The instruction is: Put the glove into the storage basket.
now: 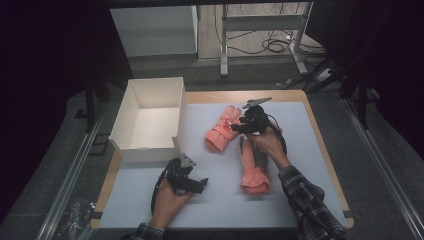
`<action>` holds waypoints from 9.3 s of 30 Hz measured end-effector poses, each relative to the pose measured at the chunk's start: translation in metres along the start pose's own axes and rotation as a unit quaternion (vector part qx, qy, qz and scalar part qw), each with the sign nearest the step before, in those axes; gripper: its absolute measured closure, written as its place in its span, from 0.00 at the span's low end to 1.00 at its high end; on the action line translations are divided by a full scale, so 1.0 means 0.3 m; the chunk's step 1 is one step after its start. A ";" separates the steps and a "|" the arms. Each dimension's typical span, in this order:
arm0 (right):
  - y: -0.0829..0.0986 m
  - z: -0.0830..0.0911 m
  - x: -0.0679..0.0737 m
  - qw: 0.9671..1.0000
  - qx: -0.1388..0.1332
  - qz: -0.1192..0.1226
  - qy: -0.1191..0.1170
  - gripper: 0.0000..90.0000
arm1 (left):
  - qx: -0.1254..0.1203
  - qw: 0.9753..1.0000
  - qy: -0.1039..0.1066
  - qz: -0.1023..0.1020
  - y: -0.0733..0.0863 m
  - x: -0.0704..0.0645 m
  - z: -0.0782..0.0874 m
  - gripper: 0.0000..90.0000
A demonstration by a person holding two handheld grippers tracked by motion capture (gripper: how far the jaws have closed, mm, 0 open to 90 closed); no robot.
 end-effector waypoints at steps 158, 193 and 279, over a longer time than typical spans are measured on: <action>0.608 0.306 0.063 0.997 -0.005 0.025 -0.068 0.97 | -0.001 1.000 0.000 0.001 0.000 -0.001 -0.001 0.00; 0.615 0.189 0.247 0.994 0.002 0.050 -0.093 0.94 | -0.001 1.000 0.001 0.001 0.000 0.000 -0.001 0.00; 0.659 0.231 0.003 0.997 0.011 -0.022 0.067 0.32 | -0.026 0.999 0.029 -0.022 -0.018 -0.042 0.060 0.13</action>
Point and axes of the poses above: each handheld gripper's, and its own axes: z roughly backward along the jaws, y roughly out of its underside, x roughly to its left, the point moved 4 cm from there along -z, roughly forward along the jaws, and after that the axes turned 12 degrees about x, right-handed, at the moved point
